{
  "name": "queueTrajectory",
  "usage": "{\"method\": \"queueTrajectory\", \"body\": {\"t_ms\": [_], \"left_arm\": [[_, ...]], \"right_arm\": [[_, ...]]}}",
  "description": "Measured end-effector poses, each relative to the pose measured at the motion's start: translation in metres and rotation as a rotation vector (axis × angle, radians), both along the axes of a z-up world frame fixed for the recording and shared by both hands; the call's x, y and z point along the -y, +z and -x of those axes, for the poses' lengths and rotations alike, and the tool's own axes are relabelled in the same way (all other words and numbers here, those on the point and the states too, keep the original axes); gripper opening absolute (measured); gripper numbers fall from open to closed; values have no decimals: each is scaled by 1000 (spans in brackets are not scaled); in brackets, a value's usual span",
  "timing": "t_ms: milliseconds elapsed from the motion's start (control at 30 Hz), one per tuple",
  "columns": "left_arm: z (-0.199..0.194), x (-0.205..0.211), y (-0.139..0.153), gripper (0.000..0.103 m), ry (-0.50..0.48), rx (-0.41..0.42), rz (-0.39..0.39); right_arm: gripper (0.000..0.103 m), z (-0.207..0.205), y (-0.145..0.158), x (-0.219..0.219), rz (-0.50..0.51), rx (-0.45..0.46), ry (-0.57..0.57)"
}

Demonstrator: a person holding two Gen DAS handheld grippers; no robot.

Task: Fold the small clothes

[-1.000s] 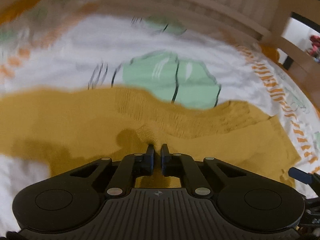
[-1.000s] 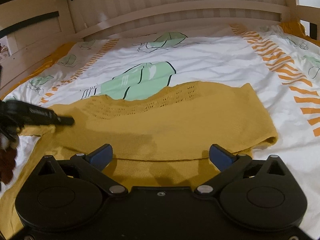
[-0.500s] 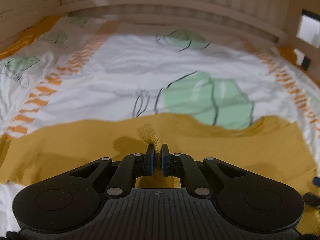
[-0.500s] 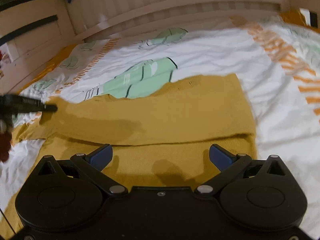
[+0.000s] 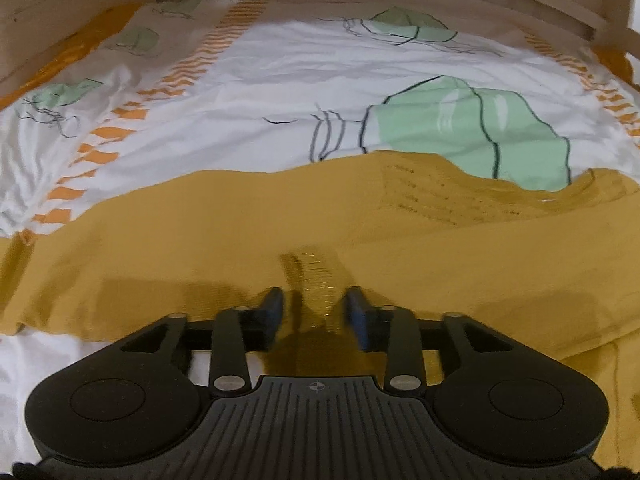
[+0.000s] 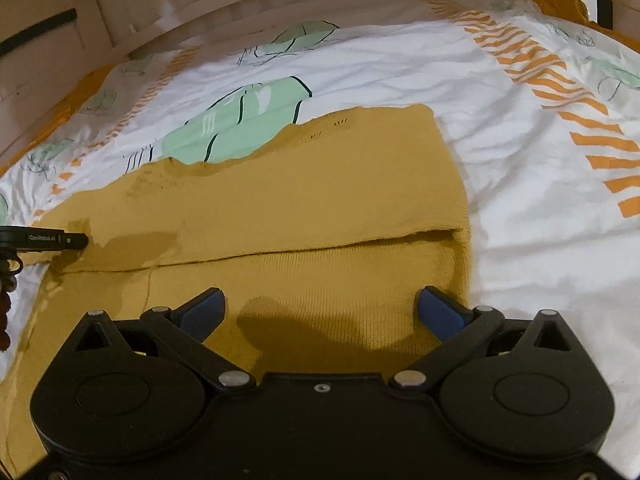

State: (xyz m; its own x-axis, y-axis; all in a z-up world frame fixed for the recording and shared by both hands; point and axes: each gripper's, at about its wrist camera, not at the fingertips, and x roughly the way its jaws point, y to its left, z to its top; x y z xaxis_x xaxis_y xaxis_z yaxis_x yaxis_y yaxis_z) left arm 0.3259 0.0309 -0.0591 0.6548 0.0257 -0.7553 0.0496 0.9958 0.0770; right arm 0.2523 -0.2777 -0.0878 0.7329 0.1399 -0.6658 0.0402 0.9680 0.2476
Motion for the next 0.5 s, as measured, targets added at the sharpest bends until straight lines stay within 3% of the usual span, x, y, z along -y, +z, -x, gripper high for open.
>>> {"method": "queueTrajectory", "body": {"t_ms": [267,500], "left_arm": [[17,-19,0,43,47,26,36],[38,-29,-6,59,52,58,53]], "right_arm": [[103,-3,-2,-5,51,-12,15],[103,-5,-6,-17,144,-23,32]]}}
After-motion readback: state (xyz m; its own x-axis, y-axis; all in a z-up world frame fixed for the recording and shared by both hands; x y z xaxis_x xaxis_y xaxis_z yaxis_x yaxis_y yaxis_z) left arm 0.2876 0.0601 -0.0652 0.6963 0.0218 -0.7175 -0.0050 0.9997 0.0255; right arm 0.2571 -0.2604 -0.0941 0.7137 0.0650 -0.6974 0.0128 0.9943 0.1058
